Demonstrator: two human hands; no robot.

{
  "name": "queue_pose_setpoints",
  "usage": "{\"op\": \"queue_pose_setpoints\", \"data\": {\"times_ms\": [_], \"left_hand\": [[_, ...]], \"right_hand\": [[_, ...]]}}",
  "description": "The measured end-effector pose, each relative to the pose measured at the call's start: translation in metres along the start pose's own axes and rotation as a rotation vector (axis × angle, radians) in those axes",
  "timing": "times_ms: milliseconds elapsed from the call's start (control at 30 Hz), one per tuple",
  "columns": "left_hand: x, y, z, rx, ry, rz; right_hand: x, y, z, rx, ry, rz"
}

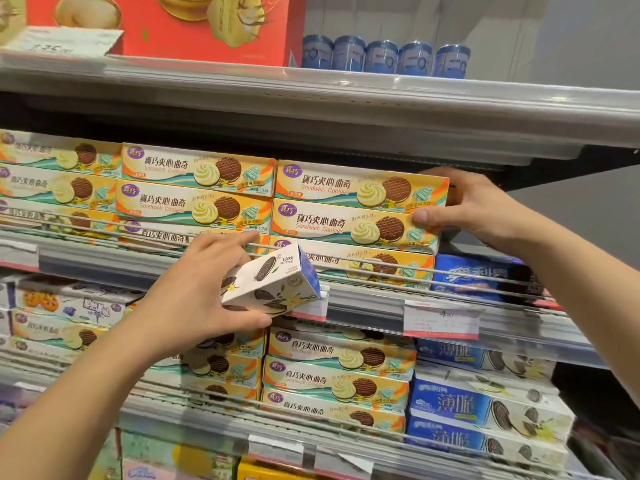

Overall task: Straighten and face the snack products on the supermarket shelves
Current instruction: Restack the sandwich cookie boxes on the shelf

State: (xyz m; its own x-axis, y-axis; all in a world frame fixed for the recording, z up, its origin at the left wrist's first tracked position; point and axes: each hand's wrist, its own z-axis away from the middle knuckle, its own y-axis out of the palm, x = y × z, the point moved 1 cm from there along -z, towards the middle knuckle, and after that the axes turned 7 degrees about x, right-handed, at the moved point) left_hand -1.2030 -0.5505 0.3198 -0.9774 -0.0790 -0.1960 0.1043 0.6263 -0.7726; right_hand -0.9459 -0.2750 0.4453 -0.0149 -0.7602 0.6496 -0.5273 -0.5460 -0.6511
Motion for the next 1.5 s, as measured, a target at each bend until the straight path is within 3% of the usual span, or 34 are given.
{"op": "queue_pose_setpoints", "data": {"times_ms": [300,400,467,533,733,800,1067,1133,1333,1500], "left_hand": [[-0.003,-0.003,0.002,0.038,-0.002,0.006],[-0.006,-0.007,0.004,0.035,0.001,0.052],[-0.014,-0.009,0.006,0.024,0.025,0.059],[-0.027,-0.004,0.010,0.013,0.074,0.054],[-0.090,0.040,0.020,0.136,0.224,0.050],[-0.110,0.060,0.024,0.186,0.268,0.033],[-0.150,0.122,0.037,0.419,0.240,0.179],[-0.146,0.130,0.040,0.395,0.122,0.264],[-0.143,0.154,0.056,0.131,-0.324,0.612],[-0.166,0.176,0.063,0.212,-0.358,0.782]], "right_hand": [[0.002,0.011,0.015,-0.096,0.006,0.082],[0.008,0.021,0.046,-0.452,-0.073,0.399],[0.011,0.044,0.085,-0.678,-0.235,0.531],[0.011,0.075,0.126,-0.691,-0.341,0.542],[-0.014,0.149,0.189,-0.374,-0.153,0.114],[-0.022,0.163,0.202,-0.342,-0.113,0.066],[-0.058,0.169,0.252,-0.477,0.053,-0.116],[-0.069,0.165,0.261,-0.527,0.091,-0.225],[-0.104,0.141,0.288,-0.709,0.182,-0.401],[-0.115,0.137,0.297,-0.832,0.189,-0.524]]}}
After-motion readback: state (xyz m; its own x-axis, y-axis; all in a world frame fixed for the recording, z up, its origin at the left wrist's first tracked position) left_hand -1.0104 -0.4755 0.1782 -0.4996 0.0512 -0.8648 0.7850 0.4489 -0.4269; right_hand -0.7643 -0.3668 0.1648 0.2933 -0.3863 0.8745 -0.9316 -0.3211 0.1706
